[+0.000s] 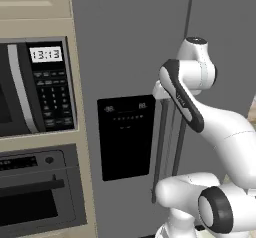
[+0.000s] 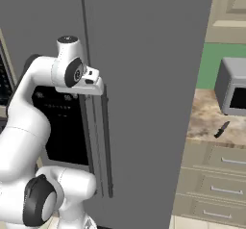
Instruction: Retrieve the butter from the fridge and place it on a plate on the dining table. Then retrieve the butter knife by the fridge and place it near the plate.
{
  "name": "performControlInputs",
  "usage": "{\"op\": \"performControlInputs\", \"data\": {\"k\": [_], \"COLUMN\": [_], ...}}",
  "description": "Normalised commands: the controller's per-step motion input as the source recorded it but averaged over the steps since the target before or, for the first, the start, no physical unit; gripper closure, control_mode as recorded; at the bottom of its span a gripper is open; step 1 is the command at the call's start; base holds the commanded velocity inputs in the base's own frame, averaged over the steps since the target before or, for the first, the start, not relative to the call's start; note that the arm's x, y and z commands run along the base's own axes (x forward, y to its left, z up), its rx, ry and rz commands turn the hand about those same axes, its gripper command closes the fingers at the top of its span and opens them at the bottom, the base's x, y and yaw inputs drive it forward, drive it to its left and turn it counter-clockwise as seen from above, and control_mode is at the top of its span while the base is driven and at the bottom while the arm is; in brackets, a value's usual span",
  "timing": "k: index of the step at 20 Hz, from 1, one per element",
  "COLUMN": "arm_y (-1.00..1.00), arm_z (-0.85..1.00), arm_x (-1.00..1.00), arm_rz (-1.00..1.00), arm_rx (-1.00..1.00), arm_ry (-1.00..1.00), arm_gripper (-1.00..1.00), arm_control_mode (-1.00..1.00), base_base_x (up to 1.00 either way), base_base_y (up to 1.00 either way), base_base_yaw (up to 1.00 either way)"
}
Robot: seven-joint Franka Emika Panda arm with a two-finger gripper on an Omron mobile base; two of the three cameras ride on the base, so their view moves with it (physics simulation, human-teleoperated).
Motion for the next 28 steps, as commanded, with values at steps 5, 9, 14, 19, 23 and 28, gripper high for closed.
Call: {"op": "performControlInputs", "data": {"k": [5,9,14,19,23,28], "arm_y": [0.0,0.0,0.0,0.0,0.0,0.0], "arm_z": [0.0,0.0,0.0,0.0,0.0,0.0], "arm_x": [0.0,0.0,0.0,0.0,0.0,0.0], "arm_rz": [0.0,0.0,0.0,0.0,0.0,0.0], "arm_rx": [0.0,0.0,0.0,0.0,0.0,0.0], "arm_ry": [0.0,0.0,0.0,0.0,0.0,0.0], "arm_gripper": [-1.0,-1.0,-1.0,-1.0,-1.0,-1.0], "arm_control_mode": [1.0,1.0,1.0,1.0,1.0,1.0], "base_base_x": [-0.35,-0.5,-0.08,0.13,0.05,0.02], "base_base_y": [0.0,0.15,0.5,0.66,0.46,0.43], "base_base_yaw": [-0.03,-0.29,-0.59,-0.48,-0.43,-0.35]}}
